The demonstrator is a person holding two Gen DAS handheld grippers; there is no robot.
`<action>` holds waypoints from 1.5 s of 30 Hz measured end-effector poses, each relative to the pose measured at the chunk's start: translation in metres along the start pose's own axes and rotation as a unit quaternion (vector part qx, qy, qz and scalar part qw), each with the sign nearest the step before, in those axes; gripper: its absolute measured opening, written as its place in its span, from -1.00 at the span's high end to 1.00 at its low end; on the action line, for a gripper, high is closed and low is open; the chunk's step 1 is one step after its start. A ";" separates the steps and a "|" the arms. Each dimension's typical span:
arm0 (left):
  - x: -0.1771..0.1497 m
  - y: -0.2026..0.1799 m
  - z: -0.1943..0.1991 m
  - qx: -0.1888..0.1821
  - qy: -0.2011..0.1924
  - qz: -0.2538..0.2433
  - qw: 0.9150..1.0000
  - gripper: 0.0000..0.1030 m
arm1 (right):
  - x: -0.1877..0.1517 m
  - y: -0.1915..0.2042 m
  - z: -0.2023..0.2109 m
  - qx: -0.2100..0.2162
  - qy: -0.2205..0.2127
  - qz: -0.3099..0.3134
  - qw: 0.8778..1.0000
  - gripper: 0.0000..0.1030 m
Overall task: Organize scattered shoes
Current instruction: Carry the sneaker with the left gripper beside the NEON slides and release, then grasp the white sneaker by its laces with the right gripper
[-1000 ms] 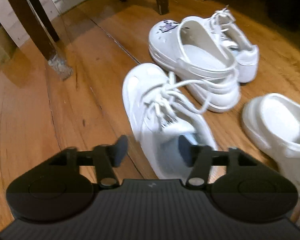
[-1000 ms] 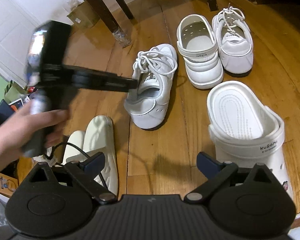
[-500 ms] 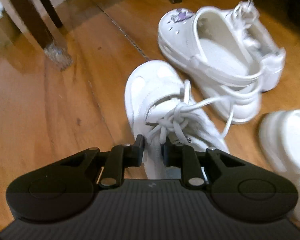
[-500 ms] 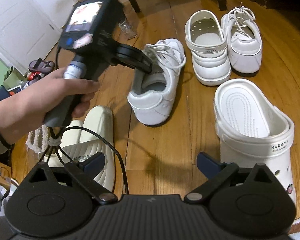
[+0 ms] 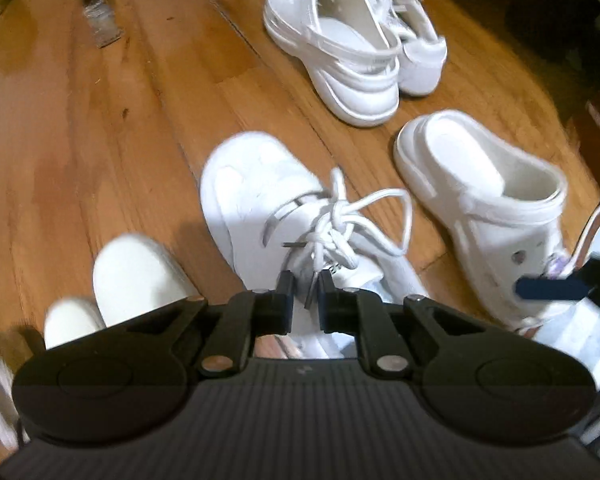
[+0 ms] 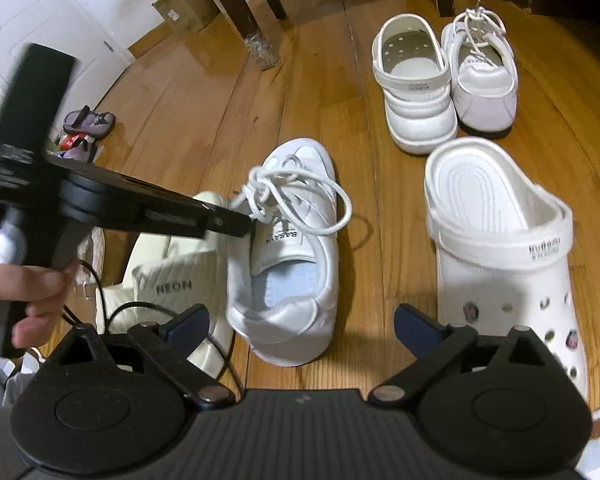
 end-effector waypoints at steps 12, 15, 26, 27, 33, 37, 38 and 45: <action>-0.050 -0.027 0.062 0.037 0.033 -0.084 0.995 -0.24 | 0.020 0.020 0.011 0.017 -0.044 0.123 0.991 -0.56; -0.055 -0.030 0.057 0.041 0.016 -0.078 0.996 -0.32 | 0.018 0.040 0.000 -0.012 -0.029 0.222 0.975 -0.09; -0.074 -0.030 0.017 0.040 -0.022 0.038 0.998 -0.52 | 0.028 0.044 -0.029 -0.061 -0.020 0.307 0.950 -0.07; -0.077 -0.024 0.016 0.047 -0.019 0.051 0.997 -0.52 | 0.029 0.046 -0.029 -0.052 -0.016 0.314 0.948 -0.07; -0.091 -0.010 0.019 0.097 -0.034 0.066 0.993 -0.59 | 0.031 0.061 -0.055 0.003 0.033 0.332 0.943 -0.08; -0.109 -0.011 0.013 0.096 -0.064 0.082 0.990 -0.60 | 0.035 0.067 -0.074 -0.022 0.023 0.339 0.940 -0.08; -0.113 -0.011 0.011 0.092 -0.062 0.088 0.990 -0.60 | 0.035 0.068 -0.078 -0.025 0.023 0.338 0.941 -0.08; -0.124 -0.015 0.002 0.075 -0.061 0.086 0.992 -0.61 | 0.039 0.073 -0.103 -0.048 0.023 0.327 0.944 -0.19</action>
Point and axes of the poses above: each gripper's, at about its wrist camera, not at the fingertips, and z roughly against the way its jaws point, y to its left, x to its top, the point moved 7 cm from there along -z, roughly the way its jaws point, and after that the axes turned 11 degrees about -z, right-handed, at the moved point
